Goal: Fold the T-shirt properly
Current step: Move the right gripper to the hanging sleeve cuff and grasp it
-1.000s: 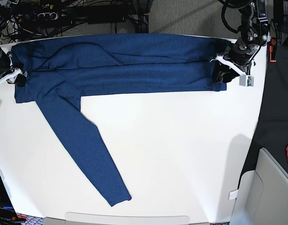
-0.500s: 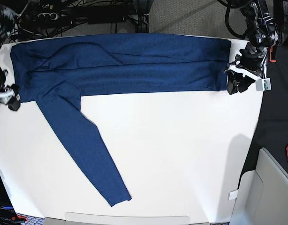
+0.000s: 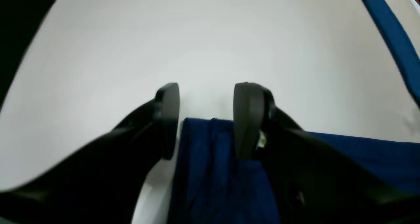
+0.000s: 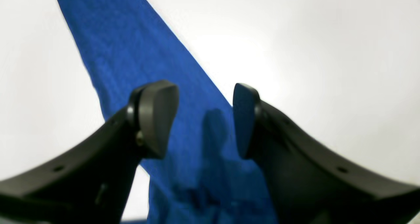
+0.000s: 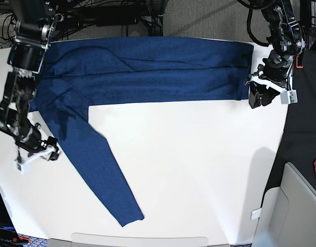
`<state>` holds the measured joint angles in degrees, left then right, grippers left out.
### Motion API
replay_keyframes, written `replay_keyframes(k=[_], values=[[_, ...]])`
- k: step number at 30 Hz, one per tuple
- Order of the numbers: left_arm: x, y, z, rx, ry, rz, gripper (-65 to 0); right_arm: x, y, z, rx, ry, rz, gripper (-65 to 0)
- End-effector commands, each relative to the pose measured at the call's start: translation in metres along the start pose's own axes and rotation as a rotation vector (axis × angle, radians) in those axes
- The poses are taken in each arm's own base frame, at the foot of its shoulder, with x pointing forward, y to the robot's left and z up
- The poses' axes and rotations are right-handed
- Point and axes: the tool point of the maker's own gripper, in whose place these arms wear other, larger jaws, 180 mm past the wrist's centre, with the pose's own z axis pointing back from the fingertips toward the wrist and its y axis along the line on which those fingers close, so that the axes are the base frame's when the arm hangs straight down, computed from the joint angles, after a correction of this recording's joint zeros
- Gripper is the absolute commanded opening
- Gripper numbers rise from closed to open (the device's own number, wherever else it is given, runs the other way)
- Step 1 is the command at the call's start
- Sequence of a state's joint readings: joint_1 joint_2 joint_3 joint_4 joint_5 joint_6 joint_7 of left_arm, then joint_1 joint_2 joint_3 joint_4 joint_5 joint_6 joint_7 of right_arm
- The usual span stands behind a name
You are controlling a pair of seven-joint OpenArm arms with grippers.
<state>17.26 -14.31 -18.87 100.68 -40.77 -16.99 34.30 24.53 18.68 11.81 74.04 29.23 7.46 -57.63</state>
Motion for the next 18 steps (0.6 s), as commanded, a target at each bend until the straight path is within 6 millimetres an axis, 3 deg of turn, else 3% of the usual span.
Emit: replay_keyframes(k=[1, 7, 11, 18], values=[[0.015, -0.002, 0.002, -0.013, -0.046, -0.016, -38.8, 0.033, 0.003, 0.002, -0.014, -0.082, 0.03, -34.1], [0.016, 0.0, 0.002, -0.008, -0.049, -0.016, -38.8, 0.044, 0.023, -0.027, -0.097, -0.09, 0.125, -34.1], [0.015, -0.002, 0.002, -0.013, -0.046, -0.016, -38.8, 0.046, 0.022, -0.039, -0.134, -0.117, 0.16, -34.1], [0.016, -0.001, 0.002, -0.009, -0.048, -0.016, -38.8, 0.021, 0.018, -0.06, -0.147, -0.079, 0.164, -34.1]])
